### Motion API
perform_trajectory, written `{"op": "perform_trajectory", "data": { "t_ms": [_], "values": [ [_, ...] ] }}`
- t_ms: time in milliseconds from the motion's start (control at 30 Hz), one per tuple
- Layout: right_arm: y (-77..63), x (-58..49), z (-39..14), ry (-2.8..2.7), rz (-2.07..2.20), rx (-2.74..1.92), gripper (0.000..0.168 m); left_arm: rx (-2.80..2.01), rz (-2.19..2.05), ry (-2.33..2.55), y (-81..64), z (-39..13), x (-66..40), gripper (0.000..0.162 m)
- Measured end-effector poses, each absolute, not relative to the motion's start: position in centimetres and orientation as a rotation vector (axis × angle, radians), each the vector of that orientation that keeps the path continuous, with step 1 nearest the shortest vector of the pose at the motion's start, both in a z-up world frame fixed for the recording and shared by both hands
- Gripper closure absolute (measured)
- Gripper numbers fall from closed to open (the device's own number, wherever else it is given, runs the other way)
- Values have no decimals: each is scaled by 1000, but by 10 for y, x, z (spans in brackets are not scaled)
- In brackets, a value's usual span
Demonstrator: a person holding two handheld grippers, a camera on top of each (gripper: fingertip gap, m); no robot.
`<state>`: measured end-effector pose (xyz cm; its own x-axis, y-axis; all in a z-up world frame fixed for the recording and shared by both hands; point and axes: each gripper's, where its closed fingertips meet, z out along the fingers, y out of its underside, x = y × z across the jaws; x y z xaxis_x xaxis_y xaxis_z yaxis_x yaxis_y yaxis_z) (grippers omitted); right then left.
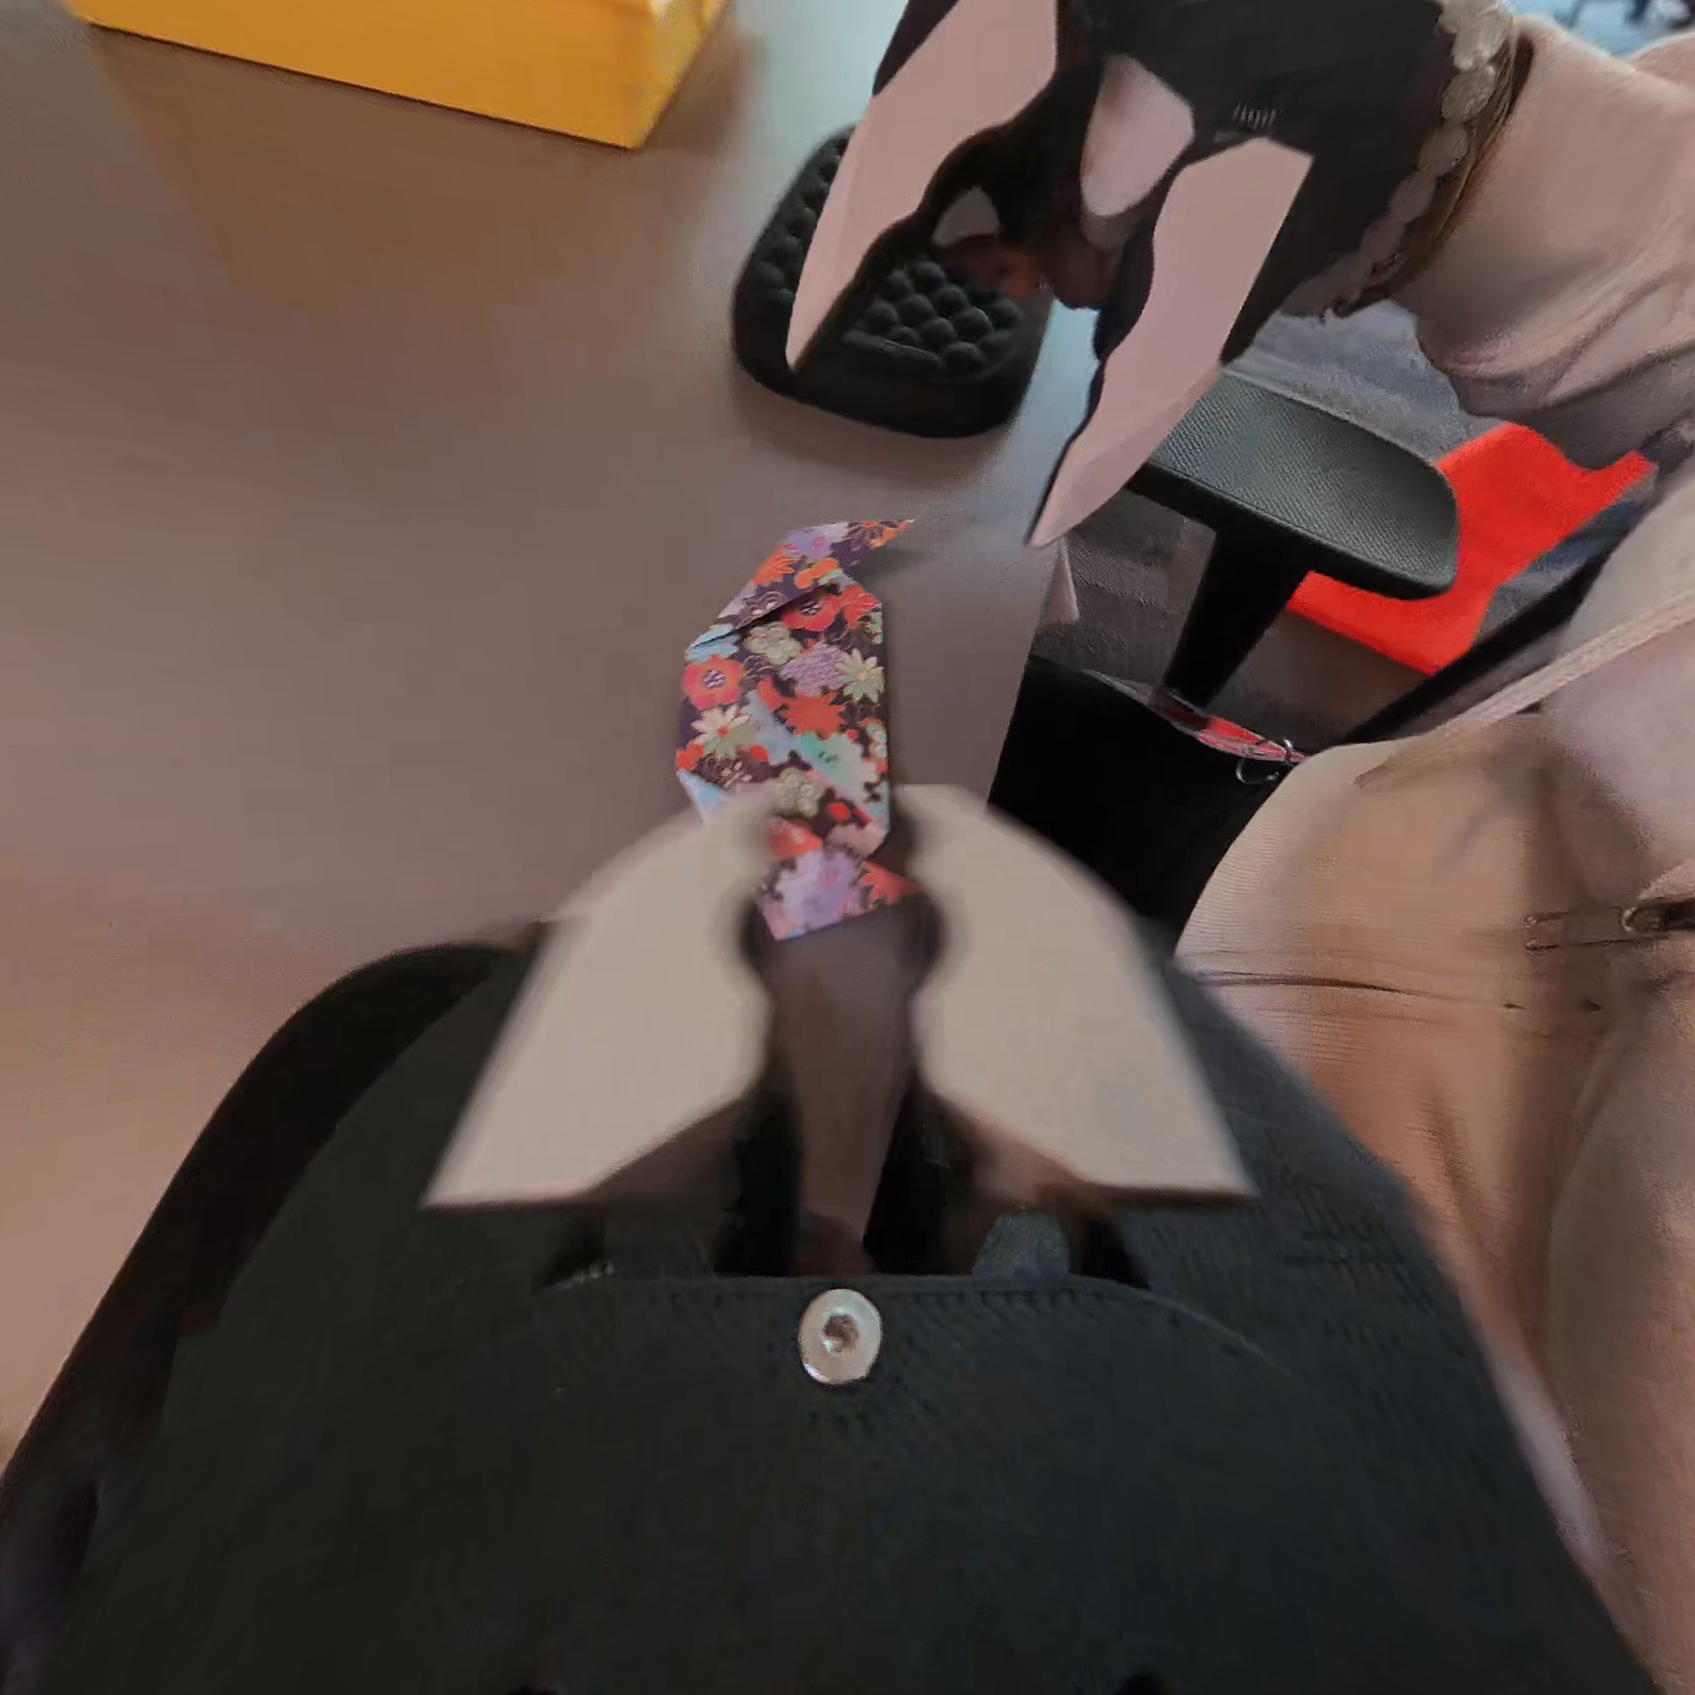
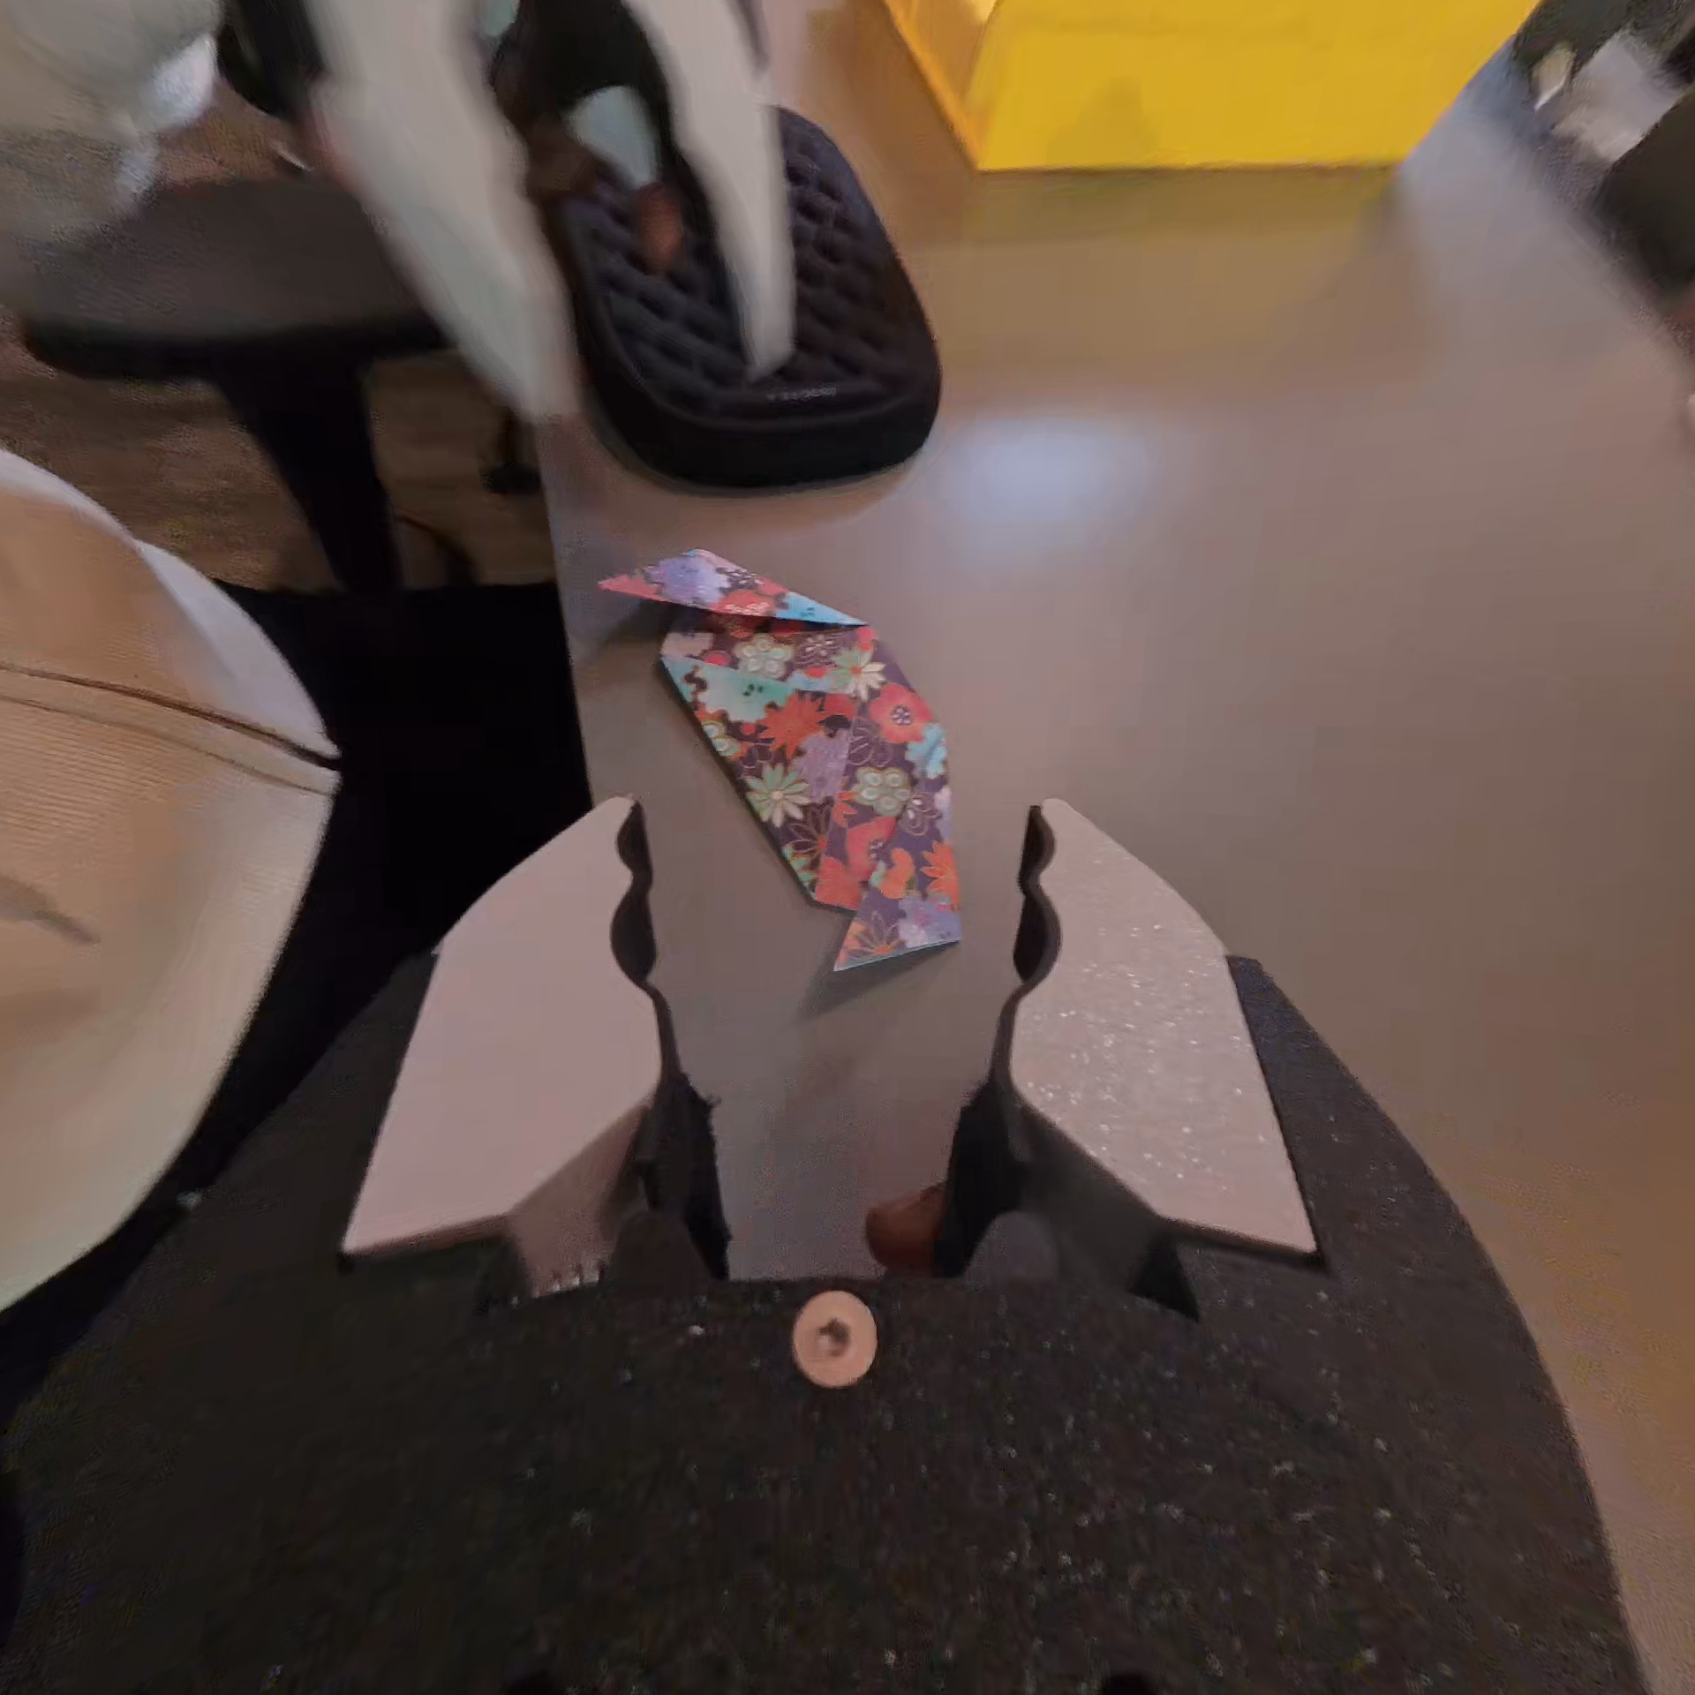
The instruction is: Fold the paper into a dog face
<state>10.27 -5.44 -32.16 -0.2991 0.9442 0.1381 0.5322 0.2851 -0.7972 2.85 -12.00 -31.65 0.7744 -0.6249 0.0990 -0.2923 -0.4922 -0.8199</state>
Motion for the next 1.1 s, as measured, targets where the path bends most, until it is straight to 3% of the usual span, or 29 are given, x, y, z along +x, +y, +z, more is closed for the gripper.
{"op": "perform_trajectory", "data": {
  "t_ms": [33,133,400,667,833,1100],
  "values": [
    [-54,102,-322,-1973,928,-1356,87,-2122,-477,638,-122,-319,22,72],
    [-50,96,-334,-2078,994,-1427,90,-2170,-446,623,-128,-332,18,55],
    [-43,99,-368,-2228,784,-1470,108,-2161,-468,566,-108,-341,31,70],
    [-37,98,-377,-2263,493,-1086,165,-2174,-563,449,-90,-336,22,84],
    [-36,92,-359,-2079,428,-855,168,-2317,-685,426,-80,-353,18,96],
    [-36,94,-312,-1753,414,-671,168,-2324,-827,640,-71,-355,49,129]
  ]
}}
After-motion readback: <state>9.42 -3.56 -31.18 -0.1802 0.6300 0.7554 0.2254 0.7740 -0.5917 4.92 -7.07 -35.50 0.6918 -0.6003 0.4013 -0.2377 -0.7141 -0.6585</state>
